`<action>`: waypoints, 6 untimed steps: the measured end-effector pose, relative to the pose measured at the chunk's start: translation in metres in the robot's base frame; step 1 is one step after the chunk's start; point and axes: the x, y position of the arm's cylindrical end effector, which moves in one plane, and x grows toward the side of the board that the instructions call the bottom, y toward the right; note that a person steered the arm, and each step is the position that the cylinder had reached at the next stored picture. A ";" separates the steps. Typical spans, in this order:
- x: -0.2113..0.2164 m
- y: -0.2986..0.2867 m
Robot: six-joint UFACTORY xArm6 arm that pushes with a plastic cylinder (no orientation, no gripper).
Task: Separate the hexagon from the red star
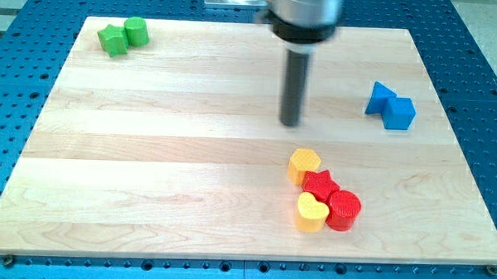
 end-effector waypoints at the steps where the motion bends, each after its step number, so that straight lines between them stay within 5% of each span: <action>1: 0.035 0.031; 3: 0.076 0.010; 5: 0.078 -0.192; 6: 0.055 -0.103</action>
